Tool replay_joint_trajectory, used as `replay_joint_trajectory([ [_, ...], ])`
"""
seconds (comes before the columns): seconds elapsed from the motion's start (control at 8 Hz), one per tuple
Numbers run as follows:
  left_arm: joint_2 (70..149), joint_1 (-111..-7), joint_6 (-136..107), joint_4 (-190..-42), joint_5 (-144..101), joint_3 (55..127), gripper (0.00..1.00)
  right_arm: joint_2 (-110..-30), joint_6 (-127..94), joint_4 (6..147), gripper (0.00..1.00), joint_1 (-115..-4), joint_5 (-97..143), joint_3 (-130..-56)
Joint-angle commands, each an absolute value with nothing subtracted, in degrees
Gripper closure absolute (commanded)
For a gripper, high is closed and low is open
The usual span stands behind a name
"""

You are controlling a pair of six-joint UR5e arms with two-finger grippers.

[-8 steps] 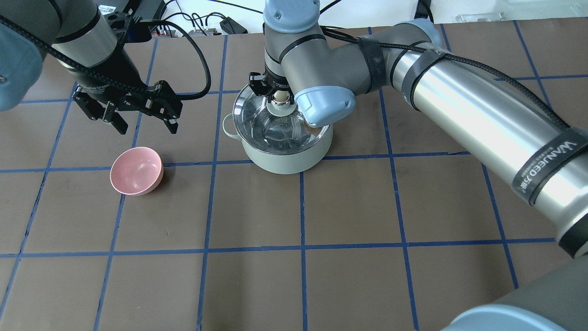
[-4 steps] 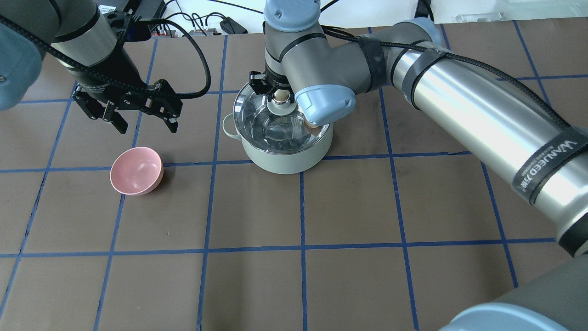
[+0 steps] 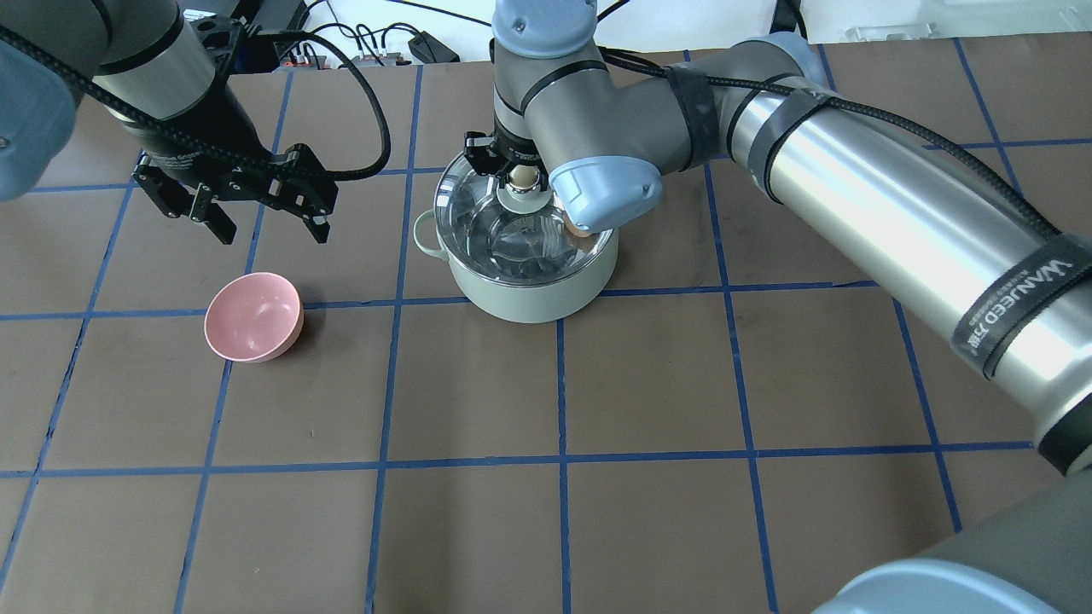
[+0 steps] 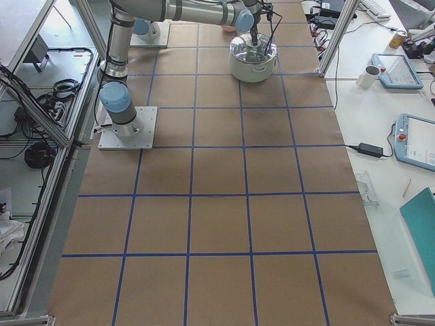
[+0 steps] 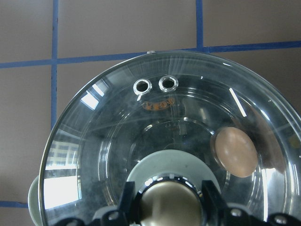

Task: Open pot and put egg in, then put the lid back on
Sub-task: 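Lower the glass lid onto the pot with the right gripper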

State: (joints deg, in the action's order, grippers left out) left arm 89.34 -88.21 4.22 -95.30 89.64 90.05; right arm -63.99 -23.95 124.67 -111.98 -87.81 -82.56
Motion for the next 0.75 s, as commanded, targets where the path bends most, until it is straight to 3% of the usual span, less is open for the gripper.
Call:
replay_joint_trajectory([
  [0.0, 89.4, -88.2, 4.3, -95.3, 89.9, 89.9, 0.00, -64.0, -23.8, 124.7, 0.61, -112.0, -87.7, -82.8],
  [0.12, 89.4, -88.2, 4.3, -95.3, 90.0, 89.9, 0.00, -64.1, -23.9, 124.8, 0.51, -112.0, -87.1, -82.9],
  [0.38, 89.4, -88.2, 4.4, -95.3, 90.1, 89.9, 0.00, -64.1, -23.7, 124.8, 0.41, -112.0, -87.1, -82.9],
  [0.5, 89.4, -88.2, 4.4, -95.4, 90.1, 89.9, 0.00, -64.1, -23.1, 124.8, 0.26, -112.0, -87.1, -82.9],
  [0.62, 89.4, -88.2, 4.4, -95.4, 90.1, 89.9, 0.00, -64.1, -23.1, 124.8, 0.19, -112.0, -87.1, -82.9],
])
